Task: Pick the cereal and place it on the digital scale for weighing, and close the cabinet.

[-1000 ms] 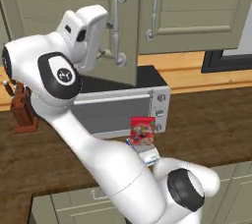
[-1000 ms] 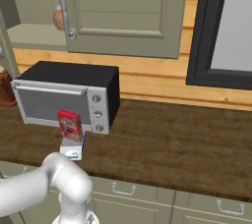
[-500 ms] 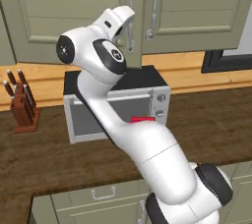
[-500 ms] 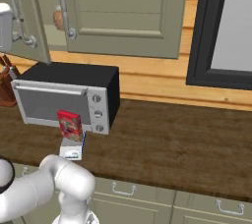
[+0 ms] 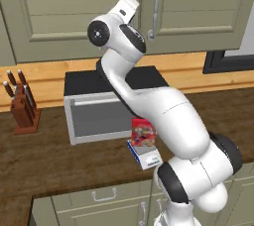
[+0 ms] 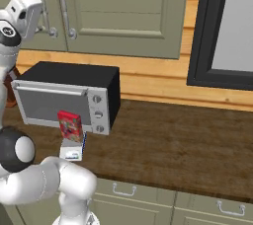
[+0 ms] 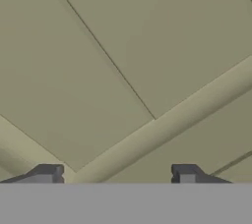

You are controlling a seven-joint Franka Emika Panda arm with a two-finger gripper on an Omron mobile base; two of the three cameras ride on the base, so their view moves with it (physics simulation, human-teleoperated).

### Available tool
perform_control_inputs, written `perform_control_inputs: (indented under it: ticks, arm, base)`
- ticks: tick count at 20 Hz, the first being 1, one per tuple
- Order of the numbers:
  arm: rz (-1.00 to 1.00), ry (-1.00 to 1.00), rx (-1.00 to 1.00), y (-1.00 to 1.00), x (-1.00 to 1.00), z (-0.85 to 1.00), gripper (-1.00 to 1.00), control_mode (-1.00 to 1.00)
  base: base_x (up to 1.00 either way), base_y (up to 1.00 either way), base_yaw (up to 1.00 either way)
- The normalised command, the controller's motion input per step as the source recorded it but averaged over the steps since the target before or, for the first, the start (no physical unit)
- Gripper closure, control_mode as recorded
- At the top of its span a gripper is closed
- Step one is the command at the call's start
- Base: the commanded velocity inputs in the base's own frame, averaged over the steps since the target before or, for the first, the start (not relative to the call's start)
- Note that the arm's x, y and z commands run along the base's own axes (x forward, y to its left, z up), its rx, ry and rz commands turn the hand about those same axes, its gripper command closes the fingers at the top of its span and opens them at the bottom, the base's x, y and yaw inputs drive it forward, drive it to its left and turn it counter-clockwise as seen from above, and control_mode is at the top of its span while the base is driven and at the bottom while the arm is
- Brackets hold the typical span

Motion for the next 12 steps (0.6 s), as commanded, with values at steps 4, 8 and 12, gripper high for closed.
perform_control_inputs:
  ticks: [4,8,12]
  arm:
    - [0.20,-0.14,0.07,-0.48,1.00,-0.13,-1.00,-1.00]
    - [0.17,-0.34,0.03,-0.35,1.00,-0.51,-1.00,-1.00]
    - [0.15,-0.37,0.01,-0.36,0.90,-0.86,-1.00,-1.00]
  base:
    - [0.00,0.00,0.00]
    - [0.00,0.00,0.00]
    - [0.00,0.00,0.00]
